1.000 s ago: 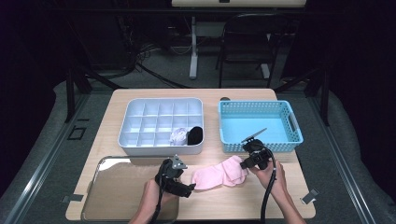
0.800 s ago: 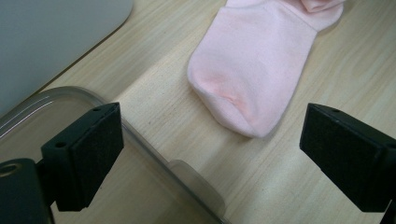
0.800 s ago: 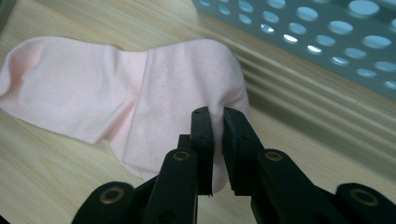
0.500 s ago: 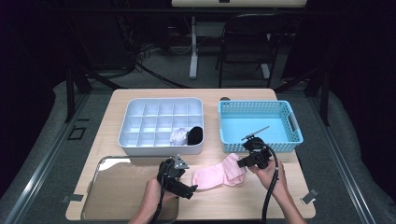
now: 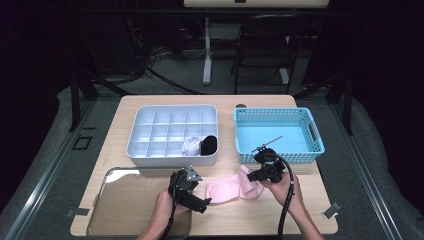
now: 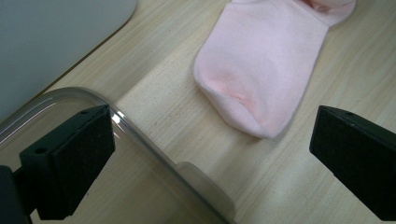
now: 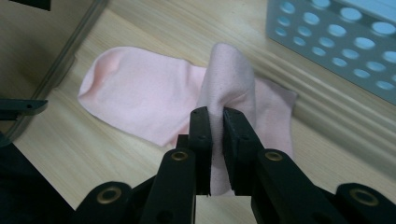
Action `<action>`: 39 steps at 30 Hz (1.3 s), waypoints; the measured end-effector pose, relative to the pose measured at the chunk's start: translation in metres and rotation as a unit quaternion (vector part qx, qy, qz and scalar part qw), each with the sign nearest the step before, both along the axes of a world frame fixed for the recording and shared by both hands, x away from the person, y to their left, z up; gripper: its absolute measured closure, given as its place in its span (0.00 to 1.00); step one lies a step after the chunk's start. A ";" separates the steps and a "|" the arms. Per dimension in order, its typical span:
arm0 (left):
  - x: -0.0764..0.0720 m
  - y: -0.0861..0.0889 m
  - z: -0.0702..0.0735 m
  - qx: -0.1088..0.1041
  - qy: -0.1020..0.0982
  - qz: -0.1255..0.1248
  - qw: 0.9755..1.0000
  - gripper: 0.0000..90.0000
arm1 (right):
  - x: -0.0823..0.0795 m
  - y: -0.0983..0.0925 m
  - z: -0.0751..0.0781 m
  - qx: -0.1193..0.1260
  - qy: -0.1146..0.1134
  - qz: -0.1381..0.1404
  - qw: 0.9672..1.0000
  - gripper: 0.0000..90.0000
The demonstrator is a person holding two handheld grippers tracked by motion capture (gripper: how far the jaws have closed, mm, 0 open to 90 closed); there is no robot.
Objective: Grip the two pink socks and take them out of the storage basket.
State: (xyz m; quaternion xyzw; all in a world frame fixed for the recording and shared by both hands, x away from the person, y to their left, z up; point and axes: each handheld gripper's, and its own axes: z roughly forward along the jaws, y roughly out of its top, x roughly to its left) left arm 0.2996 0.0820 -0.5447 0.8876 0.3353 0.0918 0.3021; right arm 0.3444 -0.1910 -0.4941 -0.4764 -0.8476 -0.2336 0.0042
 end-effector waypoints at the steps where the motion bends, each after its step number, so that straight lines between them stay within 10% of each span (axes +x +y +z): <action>1: 0.000 0.000 0.000 0.000 0.000 0.000 1.000 0.00 | -0.001 0.003 0.000 0.007 -0.008 -0.003 1.000 0.91; 27: 0.001 0.000 0.000 -0.007 -0.001 -0.002 1.000 0.00 | -0.002 0.032 -0.013 0.028 0.014 0.048 0.998 0.84; 39: 0.001 -0.001 -0.001 -0.003 0.003 -0.004 1.000 0.00 | 0.004 0.021 -0.020 0.024 -0.006 0.008 1.000 0.80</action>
